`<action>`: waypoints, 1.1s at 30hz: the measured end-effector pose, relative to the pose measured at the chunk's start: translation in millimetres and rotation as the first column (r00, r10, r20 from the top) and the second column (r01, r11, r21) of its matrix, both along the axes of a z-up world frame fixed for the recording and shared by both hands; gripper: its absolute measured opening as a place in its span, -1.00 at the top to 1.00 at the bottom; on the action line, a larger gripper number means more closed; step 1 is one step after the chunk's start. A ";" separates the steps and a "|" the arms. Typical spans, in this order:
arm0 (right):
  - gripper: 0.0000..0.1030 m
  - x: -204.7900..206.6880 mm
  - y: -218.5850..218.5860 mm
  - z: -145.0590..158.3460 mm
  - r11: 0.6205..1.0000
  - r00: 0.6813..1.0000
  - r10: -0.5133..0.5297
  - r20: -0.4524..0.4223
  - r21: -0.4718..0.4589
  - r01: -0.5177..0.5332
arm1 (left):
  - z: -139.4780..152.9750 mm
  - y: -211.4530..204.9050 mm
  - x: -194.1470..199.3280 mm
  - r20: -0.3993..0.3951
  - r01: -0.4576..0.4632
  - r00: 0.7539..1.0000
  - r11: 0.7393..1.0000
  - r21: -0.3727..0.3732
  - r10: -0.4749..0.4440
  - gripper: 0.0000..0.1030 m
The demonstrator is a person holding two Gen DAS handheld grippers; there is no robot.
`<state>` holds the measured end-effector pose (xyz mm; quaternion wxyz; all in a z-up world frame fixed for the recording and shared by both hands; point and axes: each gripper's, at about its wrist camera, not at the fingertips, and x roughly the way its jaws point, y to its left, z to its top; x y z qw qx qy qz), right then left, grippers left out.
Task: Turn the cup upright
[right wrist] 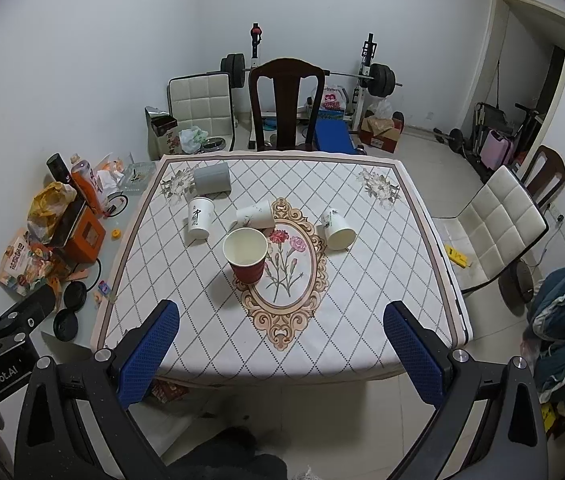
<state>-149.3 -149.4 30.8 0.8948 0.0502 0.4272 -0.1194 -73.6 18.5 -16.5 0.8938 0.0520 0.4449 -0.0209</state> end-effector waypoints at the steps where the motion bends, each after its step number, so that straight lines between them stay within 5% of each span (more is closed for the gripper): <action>1: -1.00 -0.2 0.7 -0.5 1.000 1.000 0.001 -0.001 0.001 -0.001 | 0.0 -0.2 -0.1 0.000 0.000 1.000 1.000 0.001 0.000 -0.96; 33: -1.00 -1.0 5.1 -4.5 1.000 1.000 0.008 -0.011 0.008 -0.008 | -0.1 0.3 -0.4 0.000 0.002 1.000 1.000 0.000 -0.002 -0.96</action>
